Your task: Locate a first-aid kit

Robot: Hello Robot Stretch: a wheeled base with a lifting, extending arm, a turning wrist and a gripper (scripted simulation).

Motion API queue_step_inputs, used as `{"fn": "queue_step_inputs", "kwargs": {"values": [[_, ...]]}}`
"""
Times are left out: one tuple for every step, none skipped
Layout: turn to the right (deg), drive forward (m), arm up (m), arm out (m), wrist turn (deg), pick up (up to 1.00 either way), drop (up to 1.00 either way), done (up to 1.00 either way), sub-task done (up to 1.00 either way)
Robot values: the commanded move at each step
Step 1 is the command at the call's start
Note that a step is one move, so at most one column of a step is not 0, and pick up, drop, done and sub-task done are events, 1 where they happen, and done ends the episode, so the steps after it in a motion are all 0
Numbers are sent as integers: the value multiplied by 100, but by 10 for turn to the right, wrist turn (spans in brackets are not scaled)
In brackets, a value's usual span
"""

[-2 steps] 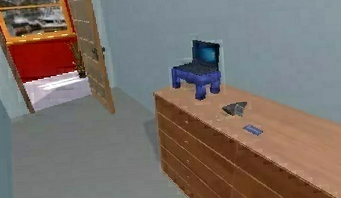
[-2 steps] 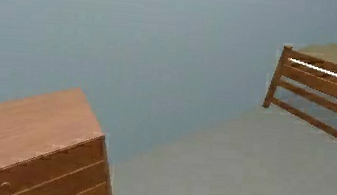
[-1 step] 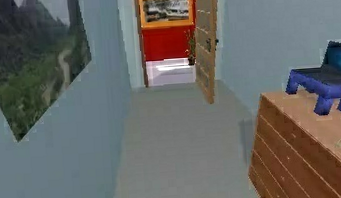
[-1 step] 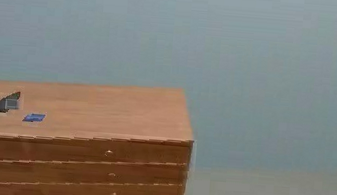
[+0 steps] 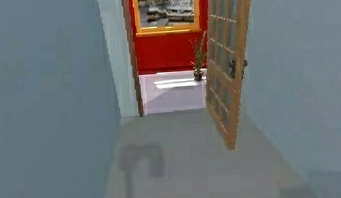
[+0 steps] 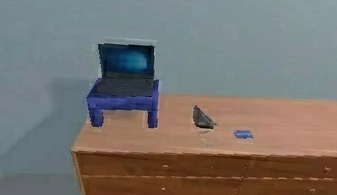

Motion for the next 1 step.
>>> {"fn": "queue_step_inputs", "kwargs": {"values": [[0,100,0,0,0,0,0,0,0]]}}
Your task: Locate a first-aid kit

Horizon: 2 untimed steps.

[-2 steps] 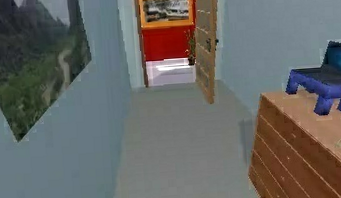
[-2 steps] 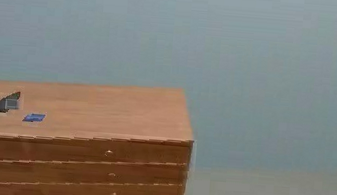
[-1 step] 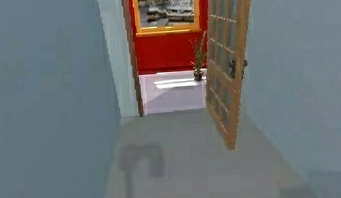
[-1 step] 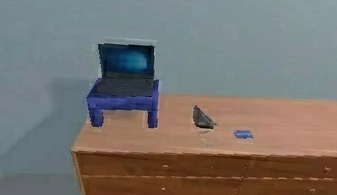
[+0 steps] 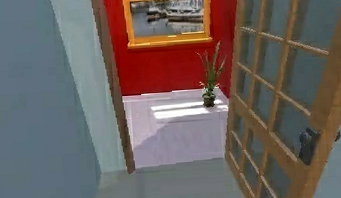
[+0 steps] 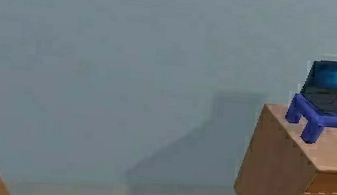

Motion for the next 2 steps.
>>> {"fn": "queue_step_inputs", "kwargs": {"values": [[0,100,0,0,0,0,0,0,0],[0,30,0,0,0,0,0,0,0]]}}
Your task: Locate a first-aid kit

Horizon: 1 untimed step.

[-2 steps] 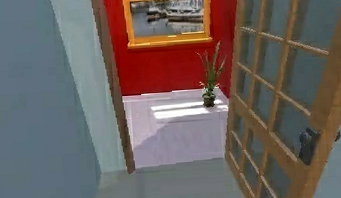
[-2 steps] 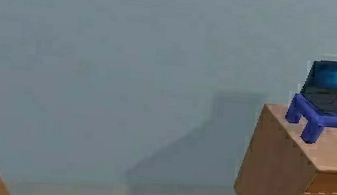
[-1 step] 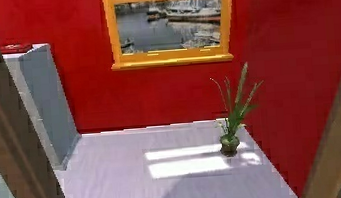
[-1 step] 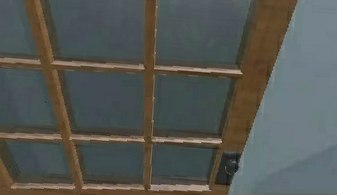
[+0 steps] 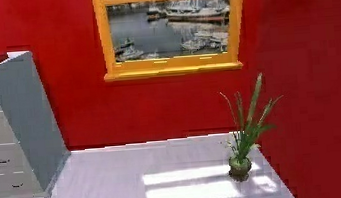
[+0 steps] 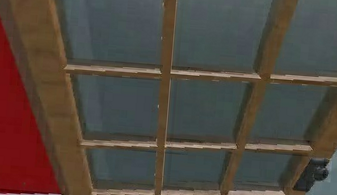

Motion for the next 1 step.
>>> {"fn": "queue_step_inputs", "kwargs": {"values": [[0,45,0,0,0,0,0,0,0]]}}
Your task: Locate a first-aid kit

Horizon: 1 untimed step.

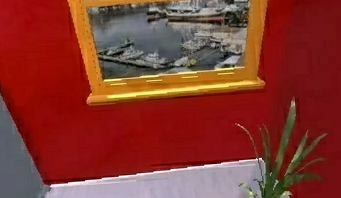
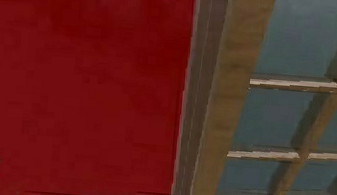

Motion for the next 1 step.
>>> {"fn": "queue_step_inputs", "kwargs": {"values": [[-330,0,0,0,0,0,0,0,0]]}}
